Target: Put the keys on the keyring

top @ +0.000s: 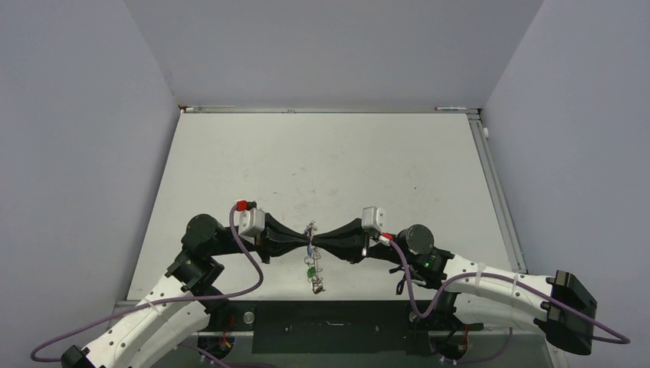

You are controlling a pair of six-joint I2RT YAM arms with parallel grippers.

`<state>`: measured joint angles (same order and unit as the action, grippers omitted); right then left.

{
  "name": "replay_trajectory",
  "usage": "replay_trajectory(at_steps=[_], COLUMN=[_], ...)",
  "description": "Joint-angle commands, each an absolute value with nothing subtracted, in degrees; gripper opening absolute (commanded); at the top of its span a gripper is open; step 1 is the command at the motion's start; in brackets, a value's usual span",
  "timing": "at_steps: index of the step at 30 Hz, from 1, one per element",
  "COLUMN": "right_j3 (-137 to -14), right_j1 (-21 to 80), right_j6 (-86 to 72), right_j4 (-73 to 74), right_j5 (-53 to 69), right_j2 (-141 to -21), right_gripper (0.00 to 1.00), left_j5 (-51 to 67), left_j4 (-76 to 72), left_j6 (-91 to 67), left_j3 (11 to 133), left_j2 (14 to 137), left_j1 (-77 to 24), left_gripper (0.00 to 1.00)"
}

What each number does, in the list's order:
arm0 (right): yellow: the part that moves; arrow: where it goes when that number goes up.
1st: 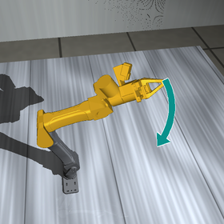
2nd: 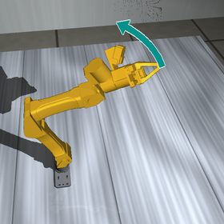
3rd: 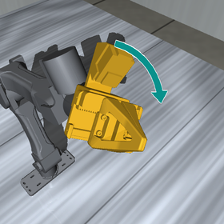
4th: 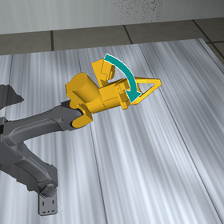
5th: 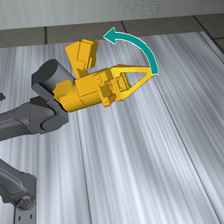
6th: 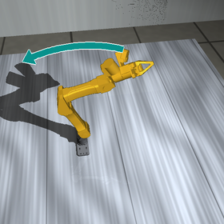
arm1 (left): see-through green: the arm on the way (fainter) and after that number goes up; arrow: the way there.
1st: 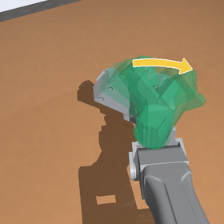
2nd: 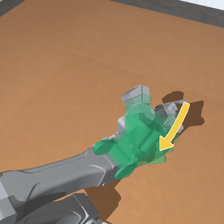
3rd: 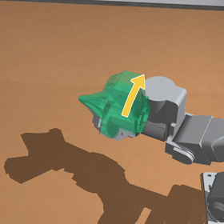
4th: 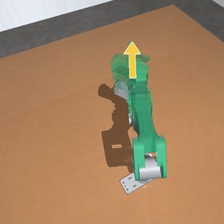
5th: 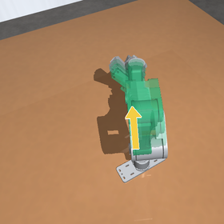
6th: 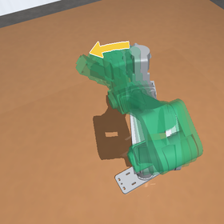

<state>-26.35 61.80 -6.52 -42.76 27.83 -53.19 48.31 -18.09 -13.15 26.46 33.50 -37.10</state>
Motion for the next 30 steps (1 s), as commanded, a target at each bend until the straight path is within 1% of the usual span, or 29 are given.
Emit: replay_trajectory(at_steps=[1, 3, 9, 15, 18, 23, 26, 30], right_j3=[-27.66, -27.76, -28.37, -28.50, -29.29, -34.30, -38.00, -41.81], right_j1=[61.44, 61.37, 61.30, 61.26, 61.09, 60.92, 60.97, 60.92], right_j6=[-6.62, -6.29, -4.96, -4.12, -2.49, 3.26, 5.44, 7.62], right_j4=[-46.99, -46.06, -42.79, -40.56, -37.40, -24.78, -17.60, -11.90], right_j5=[27.86, 27.35, 26.38, 24.96, 24.17, 22.17, 21.75, 22.73], right_j2=[-52.75, -52.51, -51.64, -50.86, -49.72, -48.72, -49.77, -52.00], right_gripper=[0.06, 0.08, 0.26, 0.41, 0.47, 0.52, 0.52, 0.51], left_j5=[41.38, 40.86, 40.03, 39.04, 38.79, 38.26, 38.23, 38.42], left_j4=[-7.20, -6.71, -6.52, -6.27, -5.86, -4.85, -4.87, -4.75], left_j6=[-4.97, -4.75, -4.44, -4.01, -3.56, -2.75, -2.64, -2.55], left_j3=[32.47, 32.90, 32.96, 32.76, 32.78, 32.97, 32.96, 32.96], left_j2=[33.17, 33.25, 32.77, 32.33, 32.17, 32.23, 32.25, 32.31], left_j1=[-36.96, -36.71, -36.56, -36.47, -36.47, -36.43, -36.45, -36.47], left_gripper=[0.00, 0.00, 0.00, 0.00, 0.00, 0.00, 0.00, 0.00])
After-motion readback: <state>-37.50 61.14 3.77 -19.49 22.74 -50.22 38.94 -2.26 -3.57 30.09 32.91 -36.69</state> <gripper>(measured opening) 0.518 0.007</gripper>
